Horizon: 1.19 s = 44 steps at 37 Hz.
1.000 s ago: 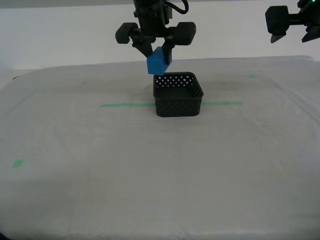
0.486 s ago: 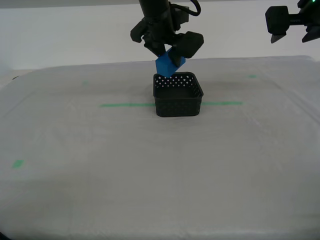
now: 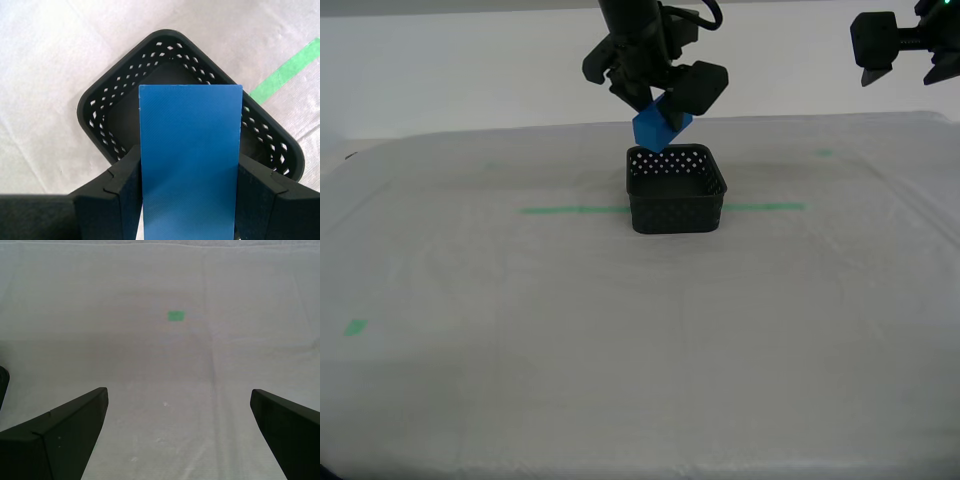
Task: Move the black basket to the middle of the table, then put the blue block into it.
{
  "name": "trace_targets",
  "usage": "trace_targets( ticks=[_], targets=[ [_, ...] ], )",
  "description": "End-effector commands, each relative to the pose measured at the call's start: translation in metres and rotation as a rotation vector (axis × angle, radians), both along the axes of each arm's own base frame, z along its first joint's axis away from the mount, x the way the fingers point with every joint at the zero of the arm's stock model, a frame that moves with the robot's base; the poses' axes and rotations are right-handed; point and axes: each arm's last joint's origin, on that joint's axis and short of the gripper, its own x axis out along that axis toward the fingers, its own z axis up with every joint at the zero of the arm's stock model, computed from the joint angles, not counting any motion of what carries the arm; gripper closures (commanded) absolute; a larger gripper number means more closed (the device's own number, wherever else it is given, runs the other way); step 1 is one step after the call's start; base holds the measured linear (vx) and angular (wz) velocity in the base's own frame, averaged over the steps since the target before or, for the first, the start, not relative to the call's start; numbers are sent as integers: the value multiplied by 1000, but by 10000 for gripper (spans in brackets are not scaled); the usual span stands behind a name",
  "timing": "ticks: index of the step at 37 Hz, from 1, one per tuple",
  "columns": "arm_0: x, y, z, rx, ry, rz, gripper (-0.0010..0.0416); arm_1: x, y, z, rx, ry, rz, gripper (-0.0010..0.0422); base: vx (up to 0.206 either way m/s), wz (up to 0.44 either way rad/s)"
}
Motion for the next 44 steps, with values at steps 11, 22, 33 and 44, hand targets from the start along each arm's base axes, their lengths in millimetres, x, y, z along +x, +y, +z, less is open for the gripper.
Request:
trace_targets(
  ticks=[11,22,33,44],
  targets=[
    [0,0,0,0,-2,0,7,0,1,-3,16,-3,-10,165,0,0],
    [0,0,0,0,-2,0,7,0,2,-3,50,-22,-29,37,0,0],
    [0,0,0,0,-2,0,7,0,2,-3,55,-23,-39,13,0,0],
    [0,0,0,0,-2,0,7,0,6,-1,14,32,29,11,0,0]
  ],
)
